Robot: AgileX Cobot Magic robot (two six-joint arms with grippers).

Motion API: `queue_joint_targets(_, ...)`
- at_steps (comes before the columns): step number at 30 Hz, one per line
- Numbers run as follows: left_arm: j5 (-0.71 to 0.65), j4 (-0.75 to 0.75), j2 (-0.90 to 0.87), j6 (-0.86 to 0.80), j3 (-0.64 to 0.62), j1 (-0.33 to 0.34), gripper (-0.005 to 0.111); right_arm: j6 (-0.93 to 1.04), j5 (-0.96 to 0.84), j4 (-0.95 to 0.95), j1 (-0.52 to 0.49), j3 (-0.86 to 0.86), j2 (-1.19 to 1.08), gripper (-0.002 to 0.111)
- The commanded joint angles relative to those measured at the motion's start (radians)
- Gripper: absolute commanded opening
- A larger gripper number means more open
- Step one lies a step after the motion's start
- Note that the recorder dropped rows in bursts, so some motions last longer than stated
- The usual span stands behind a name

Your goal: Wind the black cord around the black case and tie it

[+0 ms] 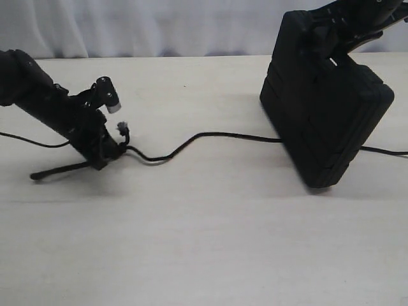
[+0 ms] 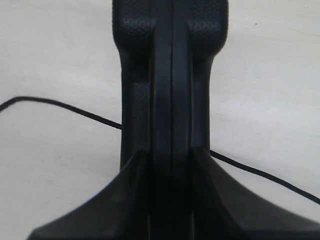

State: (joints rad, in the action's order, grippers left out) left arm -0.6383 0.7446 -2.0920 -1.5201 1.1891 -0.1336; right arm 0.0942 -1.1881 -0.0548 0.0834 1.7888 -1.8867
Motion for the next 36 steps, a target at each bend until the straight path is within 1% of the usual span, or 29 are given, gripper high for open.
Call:
queue_joint_targets(1, -0.03, 0.423, -0.007, 0.171, 0.029, -0.007, 0.0, 0.003, -0.016, -0.008, 0.001, -0.002, -0.008, 0.004)
queue_joint_targets(2, -0.036, 0.489, -0.012, 0.256, 0.029, -0.007, 0.0, 0.003, -0.016, -0.008, 0.001, -0.002, -0.008, 0.004)
queue_joint_targets(4, -0.063, 0.549, -0.026, 0.491, 0.027, -0.007, 0.0, 0.003, -0.016, -0.008, 0.001, -0.002, -0.008, 0.004)
queue_joint_targets(6, -0.084, 0.582, -0.052, 0.654, 0.012, -0.015, 0.0, 0.003, -0.016, -0.008, 0.001, -0.002, -0.008, 0.004)
queue_joint_targets(7, -0.095, 0.587, -0.068, 0.694, 0.007, -0.024, 0.0, 0.003, -0.016, -0.008, 0.001, -0.002, -0.008, 0.004)
queue_joint_targets(9, -0.124, 0.589, -0.103, 0.707, 0.007, -0.045, 0.003, 0.003, -0.016, -0.008, 0.001, -0.002, -0.008, 0.004)
queue_joint_targets(11, -0.178, 0.622, -0.144, 0.705, 0.007, -0.073, 0.012, 0.003, -0.016, -0.008, 0.001, -0.002, -0.008, 0.004)
queue_joint_targets(14, -0.274, 0.71, -0.185, 0.618, 0.01, -0.11, 0.035, 0.003, -0.016, -0.008, 0.001, -0.002, -0.008, 0.004)
queue_joint_targets(17, -0.327, 0.734, -0.188, 0.544, 0.038, -0.135, 0.057, 0.003, -0.016, -0.008, 0.001, -0.002, -0.008, 0.004)
queue_joint_targets(19, -0.358, 0.734, -0.188, 0.519, 0.067, -0.135, 0.064, 0.003, -0.016, -0.008, 0.001, -0.002, -0.008, 0.004)
queue_joint_targets(21, -0.398, 0.715, -0.188, 0.473, 0.103, -0.129, 0.063, 0.003, -0.016, -0.008, 0.001, -0.002, -0.008, 0.004)
queue_joint_targets(22, -0.422, 0.688, -0.185, 0.448, 0.128, -0.121, 0.063, 0.003, -0.016, -0.008, 0.001, -0.002, -0.008, 0.004)
queue_joint_targets(24, -0.453, 0.577, -0.181, 0.414, 0.185, -0.111, 0.062, 0.003, -0.016, -0.008, 0.001, -0.002, -0.008, 0.004)
queue_joint_targets(27, -0.448, 0.3, -0.161, 0.405, 0.263, -0.109, 0.062, 0.003, -0.016, -0.008, 0.001, -0.002, -0.008, 0.004)
queue_joint_targets(29, -0.444, 0.083, -0.151, 0.401, 0.304, -0.112, 0.062, 0.003, -0.016, -0.008, 0.001, -0.002, -0.008, 0.004)
queue_joint_targets(31, -0.442, -0.05, -0.147, 0.387, 0.324, -0.113, 0.062, 0.003, -0.016, -0.008, 0.001, -0.002, -0.008, 0.004)
queue_joint_targets(33, -0.442, -0.115, -0.145, 0.334, 0.333, -0.113, 0.062, 0.003, -0.016, -0.008, 0.001, -0.002, -0.008, 0.004)
queue_joint_targets(36, -0.451, -0.098, -0.143, 0.125, 0.342, -0.123, 0.062, 0.003, -0.016, -0.008, 0.001, -0.002, -0.008, 0.004)
